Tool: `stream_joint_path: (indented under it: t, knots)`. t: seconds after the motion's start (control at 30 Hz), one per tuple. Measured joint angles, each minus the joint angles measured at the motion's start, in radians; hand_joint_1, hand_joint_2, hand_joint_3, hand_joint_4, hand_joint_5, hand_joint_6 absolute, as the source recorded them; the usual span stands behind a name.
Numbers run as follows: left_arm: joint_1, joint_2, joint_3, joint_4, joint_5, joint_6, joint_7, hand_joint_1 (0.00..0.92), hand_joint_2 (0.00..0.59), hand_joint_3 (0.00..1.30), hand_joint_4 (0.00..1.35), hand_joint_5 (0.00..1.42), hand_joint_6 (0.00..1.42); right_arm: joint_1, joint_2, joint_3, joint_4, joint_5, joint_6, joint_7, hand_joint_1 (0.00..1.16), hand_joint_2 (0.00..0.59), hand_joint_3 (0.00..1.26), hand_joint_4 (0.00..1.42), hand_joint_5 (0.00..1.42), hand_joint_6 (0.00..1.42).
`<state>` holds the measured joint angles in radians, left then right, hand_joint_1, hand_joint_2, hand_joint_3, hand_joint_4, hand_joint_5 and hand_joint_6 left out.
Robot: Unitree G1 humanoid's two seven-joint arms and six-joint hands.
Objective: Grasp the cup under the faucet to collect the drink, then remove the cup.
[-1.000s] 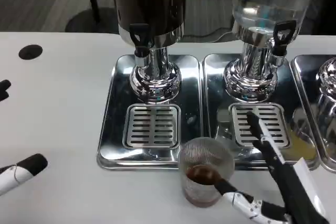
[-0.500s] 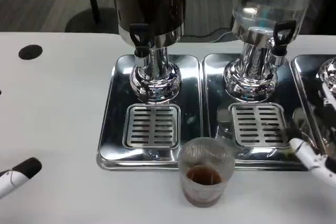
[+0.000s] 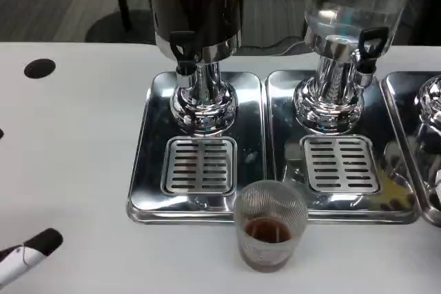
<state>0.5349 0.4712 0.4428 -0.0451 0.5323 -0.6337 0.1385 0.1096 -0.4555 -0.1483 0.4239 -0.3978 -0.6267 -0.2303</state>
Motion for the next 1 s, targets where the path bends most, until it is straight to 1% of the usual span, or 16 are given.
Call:
stream_joint_path:
  t: [0.03, 0.1, 0.17, 0.23, 0.3, 0.37, 0.5, 0.57, 0.63, 0.73, 1.0]
  knots:
    - [0.006, -0.006, -0.005, -0.008, 0.013, 0.002, 0.004, 0.0, 0.034, 0.05, 0.0, 0.0, 0.0, 0.002, -0.009, -0.002, -0.013, -0.033, 0.0, -0.034, 0.39, 0.586, 0.42, 0.4, 0.29, 0.2]
    - [0.011, -0.012, -0.01, -0.022, 0.024, 0.005, 0.006, 0.0, 0.034, 0.06, 0.0, 0.0, 0.0, 0.007, -0.017, -0.004, -0.04, -0.071, 0.005, -0.067, 0.43, 0.586, 0.45, 0.41, 0.3, 0.2]
    - [0.02, -0.021, -0.015, -0.064, 0.025, 0.024, 0.006, 0.0, 0.033, 0.07, 0.0, 0.0, 0.0, 0.03, -0.022, -0.005, -0.11, -0.146, 0.03, -0.125, 0.45, 0.586, 0.46, 0.42, 0.31, 0.2]
    - [0.028, -0.027, -0.015, -0.096, 0.023, 0.044, 0.004, 0.0, 0.039, 0.1, 0.0, 0.0, 0.0, 0.048, -0.024, -0.006, -0.155, -0.184, 0.063, -0.148, 0.5, 0.586, 0.47, 0.44, 0.34, 0.21]
    - [0.034, -0.034, -0.016, -0.117, 0.02, 0.063, 0.0, 0.0, 0.047, 0.12, 0.0, 0.0, 0.0, 0.059, -0.025, -0.008, -0.182, -0.201, 0.085, -0.157, 0.52, 0.586, 0.47, 0.44, 0.35, 0.21]
    - [0.042, -0.047, -0.019, -0.137, 0.014, 0.086, -0.005, 0.0, 0.048, 0.12, 0.0, 0.0, 0.0, 0.074, -0.025, -0.009, -0.212, -0.209, 0.108, -0.164, 0.54, 0.586, 0.47, 0.44, 0.35, 0.23]
    - [0.054, -0.058, -0.03, -0.149, -0.01, 0.119, -0.022, 0.0, 0.054, 0.12, 0.0, 0.0, 0.0, 0.103, -0.023, -0.007, -0.257, -0.223, 0.154, -0.169, 0.54, 0.586, 0.47, 0.44, 0.35, 0.23]
    - [0.062, -0.064, -0.036, -0.153, -0.012, 0.12, -0.023, 0.0, 0.065, 0.13, 0.0, 0.0, 0.0, 0.115, -0.019, -0.004, -0.276, -0.227, 0.167, -0.169, 0.55, 0.586, 0.47, 0.44, 0.35, 0.23]
    - [0.079, -0.08, -0.045, -0.162, -0.012, 0.119, -0.022, 0.0, 0.066, 0.13, 0.0, 0.0, 0.0, 0.129, -0.012, -0.004, -0.295, -0.227, 0.18, -0.169, 0.55, 0.586, 0.47, 0.44, 0.36, 0.23]
    - [0.099, -0.102, -0.064, -0.164, -0.012, 0.114, -0.022, 0.0, 0.069, 0.13, 0.0, 0.0, 0.0, 0.149, -0.008, -0.004, -0.315, -0.224, 0.192, -0.169, 0.55, 0.586, 0.47, 0.44, 0.36, 0.23]
    - [0.125, -0.124, -0.074, -0.163, -0.022, 0.088, -0.009, 0.0, 0.076, 0.13, 0.0, 0.0, 0.0, 0.188, -0.001, -0.01, -0.347, -0.214, 0.205, -0.169, 0.57, 0.586, 0.47, 0.44, 0.36, 0.24]
